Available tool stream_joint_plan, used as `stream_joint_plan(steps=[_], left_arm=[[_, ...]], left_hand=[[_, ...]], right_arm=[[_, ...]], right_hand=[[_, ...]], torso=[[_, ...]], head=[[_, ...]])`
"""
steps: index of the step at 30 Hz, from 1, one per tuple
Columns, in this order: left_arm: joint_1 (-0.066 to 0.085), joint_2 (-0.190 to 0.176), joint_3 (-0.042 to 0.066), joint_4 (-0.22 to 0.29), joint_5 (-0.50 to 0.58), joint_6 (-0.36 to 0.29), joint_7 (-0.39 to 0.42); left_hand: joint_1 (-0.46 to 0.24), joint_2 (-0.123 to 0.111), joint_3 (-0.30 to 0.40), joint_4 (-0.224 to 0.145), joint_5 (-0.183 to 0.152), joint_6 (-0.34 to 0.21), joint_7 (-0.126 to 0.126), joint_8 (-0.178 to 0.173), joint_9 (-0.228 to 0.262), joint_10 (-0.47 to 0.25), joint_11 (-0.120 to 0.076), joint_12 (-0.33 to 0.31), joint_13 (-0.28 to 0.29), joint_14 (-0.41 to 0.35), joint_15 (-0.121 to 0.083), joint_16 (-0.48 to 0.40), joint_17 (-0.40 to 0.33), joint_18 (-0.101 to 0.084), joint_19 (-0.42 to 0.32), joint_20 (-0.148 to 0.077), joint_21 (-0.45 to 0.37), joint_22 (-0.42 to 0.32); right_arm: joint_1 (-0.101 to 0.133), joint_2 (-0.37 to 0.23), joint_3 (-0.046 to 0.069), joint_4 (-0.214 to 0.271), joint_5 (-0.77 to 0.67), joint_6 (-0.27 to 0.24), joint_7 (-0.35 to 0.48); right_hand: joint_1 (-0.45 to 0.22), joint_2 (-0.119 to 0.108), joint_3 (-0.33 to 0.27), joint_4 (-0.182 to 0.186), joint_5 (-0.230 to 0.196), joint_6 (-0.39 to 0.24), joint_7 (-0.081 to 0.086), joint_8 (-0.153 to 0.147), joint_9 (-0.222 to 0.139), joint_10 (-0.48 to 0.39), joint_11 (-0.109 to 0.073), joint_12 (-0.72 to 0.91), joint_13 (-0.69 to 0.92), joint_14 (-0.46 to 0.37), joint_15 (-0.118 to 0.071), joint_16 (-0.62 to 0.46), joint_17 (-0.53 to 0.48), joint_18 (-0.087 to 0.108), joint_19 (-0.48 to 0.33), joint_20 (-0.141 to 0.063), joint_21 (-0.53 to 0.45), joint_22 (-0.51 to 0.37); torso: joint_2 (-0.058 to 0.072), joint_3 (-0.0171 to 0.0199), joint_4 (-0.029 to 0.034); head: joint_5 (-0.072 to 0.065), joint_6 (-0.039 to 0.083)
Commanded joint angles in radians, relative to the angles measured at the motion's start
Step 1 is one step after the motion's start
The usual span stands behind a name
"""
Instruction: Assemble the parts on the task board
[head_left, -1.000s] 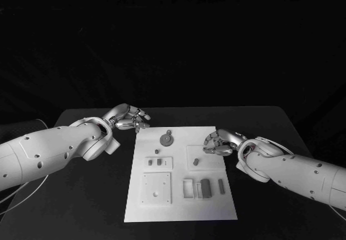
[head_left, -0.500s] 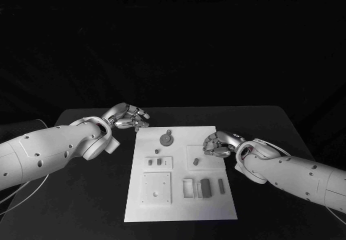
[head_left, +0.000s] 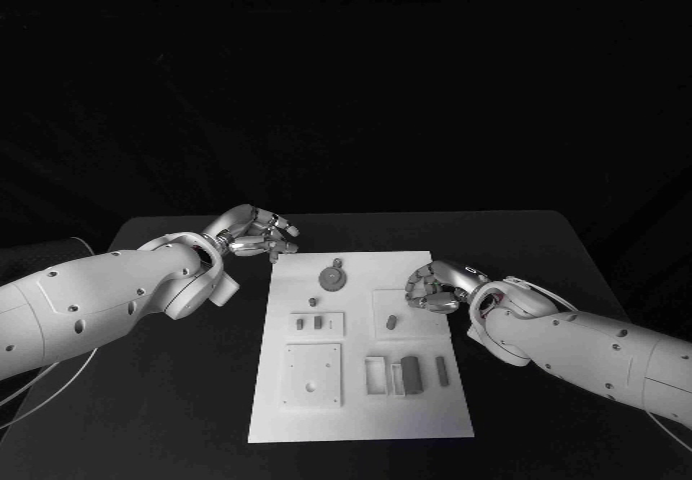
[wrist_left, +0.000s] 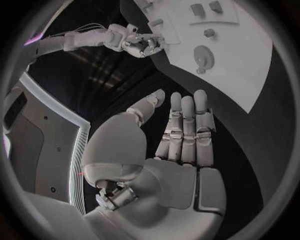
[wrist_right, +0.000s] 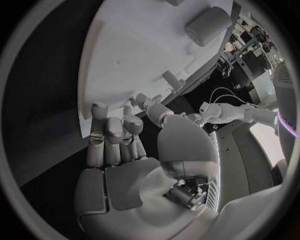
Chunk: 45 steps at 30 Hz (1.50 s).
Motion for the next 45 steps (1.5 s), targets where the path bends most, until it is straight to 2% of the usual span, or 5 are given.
stream_joint_plan(steps=[1, 8, 32, 45], left_arm=[[0.001, 0.002, 0.001, 0.002, 0.007, -0.002, 0.014], [0.001, 0.003, 0.001, 0.002, 0.007, -0.002, 0.014], [0.001, 0.004, 0.001, -0.001, 0.017, 0.001, 0.010], [0.001, 0.004, 0.001, -0.001, 0.017, -0.001, 0.008]], left_hand=[[0.009, 0.000, -0.004, -0.002, -0.001, 0.026, 0.030, 0.005, -0.001, -0.046, 0.043, -0.006, -0.001, -0.002, 0.001, -0.006, 0.001, 0.012, -0.001, 0.009, -0.004, -0.001], [0.011, 0.000, -0.005, -0.002, -0.002, 0.026, 0.030, 0.005, -0.001, -0.045, 0.043, -0.007, -0.002, -0.001, 0.002, -0.006, 0.001, 0.013, 0.000, 0.009, -0.004, -0.001], [0.017, -0.001, -0.006, -0.003, -0.003, 0.025, 0.030, 0.007, -0.001, -0.044, 0.043, -0.010, -0.003, -0.001, 0.002, -0.008, 0.003, 0.013, 0.001, 0.010, -0.006, -0.001], [0.019, 0.000, -0.006, -0.003, -0.004, 0.024, 0.030, 0.007, -0.001, -0.044, 0.044, -0.011, -0.003, -0.001, 0.003, -0.008, 0.004, 0.014, 0.001, 0.010, -0.007, -0.001]], right_arm=[[-0.006, 0.002, -0.002, -0.002, -0.024, 0.003, -0.002], [-0.007, 0.006, -0.002, -0.003, -0.031, 0.000, -0.004], [-0.015, 0.015, -0.002, -0.010, -0.047, -0.002, -0.009], [-0.015, 0.017, -0.002, -0.021, -0.066, -0.011, -0.015]], right_hand=[[0.016, -0.001, 0.000, -0.008, 0.003, 0.018, -0.003, 0.010, 0.004, 0.004, -0.006, 0.003, -0.002, 0.003, -0.003, -0.002, 0.001, 0.013, 0.000, -0.005, -0.002, 0.019], [0.030, 0.006, 0.001, -0.009, 0.000, 0.037, -0.012, 0.021, 0.011, 0.006, -0.015, 0.001, -0.003, 0.002, -0.011, -0.002, 0.001, 0.013, -0.002, -0.006, -0.001, 0.019], [0.039, 0.008, 0.000, -0.010, 0.001, 0.046, -0.016, 0.025, 0.014, 0.008, -0.019, 0.000, -0.004, 0.001, -0.015, -0.002, 0.001, 0.013, -0.004, -0.006, 0.000, 0.019], [0.048, 0.014, 0.001, -0.011, 0.002, 0.068, -0.024, 0.036, 0.021, 0.010, -0.026, -0.002, -0.005, 0.001, -0.021, -0.002, 0.002, 0.013, -0.006, -0.006, 0.001, 0.020]], torso=[[0.000, 0.0002, 0.0001], [0.000, 0.0007, -0.0001], [0.000, 0.0004, -0.0001], [0.000, 0.0006, -0.0001]], head=[[0.001, 0.000], [0.001, 0.000], [0.001, -0.002], [0.000, -0.002]])
